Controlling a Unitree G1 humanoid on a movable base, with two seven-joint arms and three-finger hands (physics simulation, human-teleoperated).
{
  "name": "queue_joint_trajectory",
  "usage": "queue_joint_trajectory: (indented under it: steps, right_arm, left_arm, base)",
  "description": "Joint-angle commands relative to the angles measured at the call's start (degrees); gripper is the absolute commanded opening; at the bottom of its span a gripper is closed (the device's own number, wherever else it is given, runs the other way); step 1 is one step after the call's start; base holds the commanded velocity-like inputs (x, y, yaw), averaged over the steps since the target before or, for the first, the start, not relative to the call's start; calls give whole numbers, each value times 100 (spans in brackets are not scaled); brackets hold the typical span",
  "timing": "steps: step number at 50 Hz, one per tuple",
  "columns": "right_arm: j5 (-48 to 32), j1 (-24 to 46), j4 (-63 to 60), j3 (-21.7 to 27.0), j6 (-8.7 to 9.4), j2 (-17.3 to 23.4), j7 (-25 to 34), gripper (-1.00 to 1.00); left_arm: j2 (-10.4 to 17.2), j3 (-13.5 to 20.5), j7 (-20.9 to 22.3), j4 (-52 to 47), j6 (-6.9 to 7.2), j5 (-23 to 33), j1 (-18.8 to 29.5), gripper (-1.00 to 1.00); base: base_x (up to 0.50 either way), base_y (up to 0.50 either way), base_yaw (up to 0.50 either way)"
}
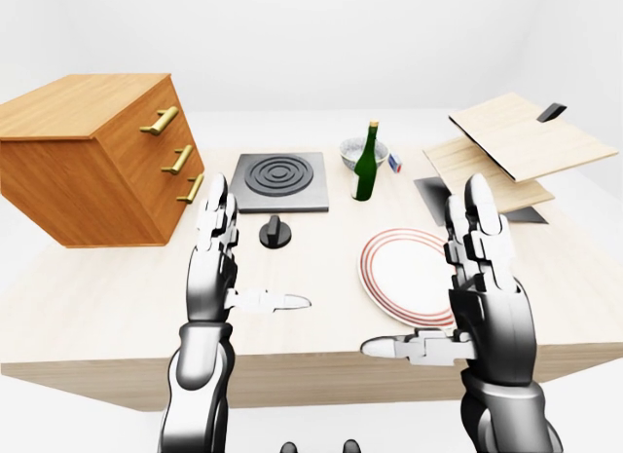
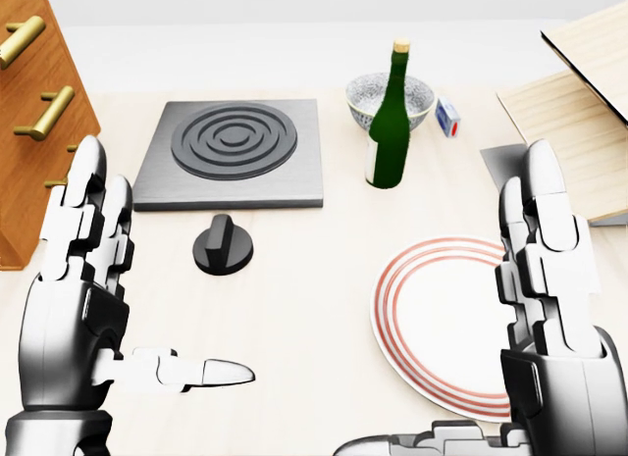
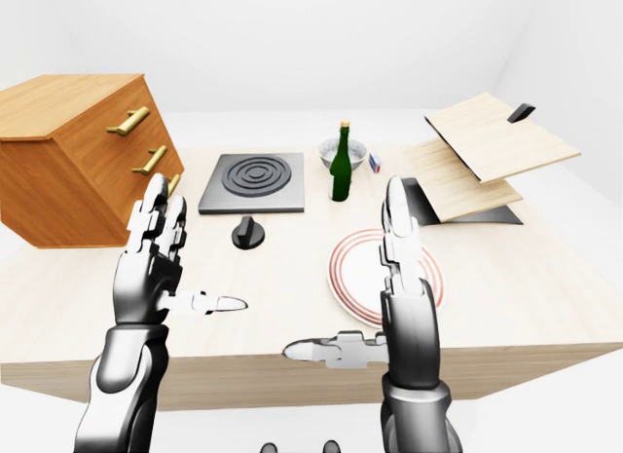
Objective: Turn on the stove.
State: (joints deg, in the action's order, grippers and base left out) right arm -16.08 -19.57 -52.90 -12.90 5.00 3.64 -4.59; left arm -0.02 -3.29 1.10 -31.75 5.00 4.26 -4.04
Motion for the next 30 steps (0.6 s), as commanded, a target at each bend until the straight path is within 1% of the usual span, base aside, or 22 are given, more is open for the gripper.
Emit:
queue_joint_trajectory:
  steps: [1, 16, 24, 26, 27, 28, 30]
  right_arm:
    - [-110, -211, -199, -271, 0, 112, -75, 100]
    - [-47, -236, -277, -468, 0, 238, -149, 100]
    - [-201, -298, -243, -448, 0, 309, -232, 100]
    - [-202, -318, -207, -406, -71, 317, -189, 100]
    - [-78, -296, -195, -312, -54, 298, -120, 100]
    - [137, -283, -151, -208, -163, 276, -49, 100]
    - [306, -194, -121, -65, 0, 176, 86, 100]
  left_arm:
    - [-7, 9, -8, 2, 0, 29, 101, 100]
    - [-6, -6, 3, -71, 0, 24, 70, 100]
    - [-16, -14, -7, -77, 0, 14, 112, 100]
    - [-14, -36, -13, -65, 0, 32, 82, 100]
    - [-14, -33, -8, -73, 0, 23, 71, 100]
    - [-10, -24, -4, -66, 0, 15, 61, 100]
    - [8, 44, 24, -58, 0, -30, 50, 100]
  base:
    - [0, 0, 0]
    - [0, 0, 0]
    - [0, 0, 0]
    - [0, 0, 0]
    - [0, 0, 0]
    - [0, 0, 0]
    - [22, 10, 0]
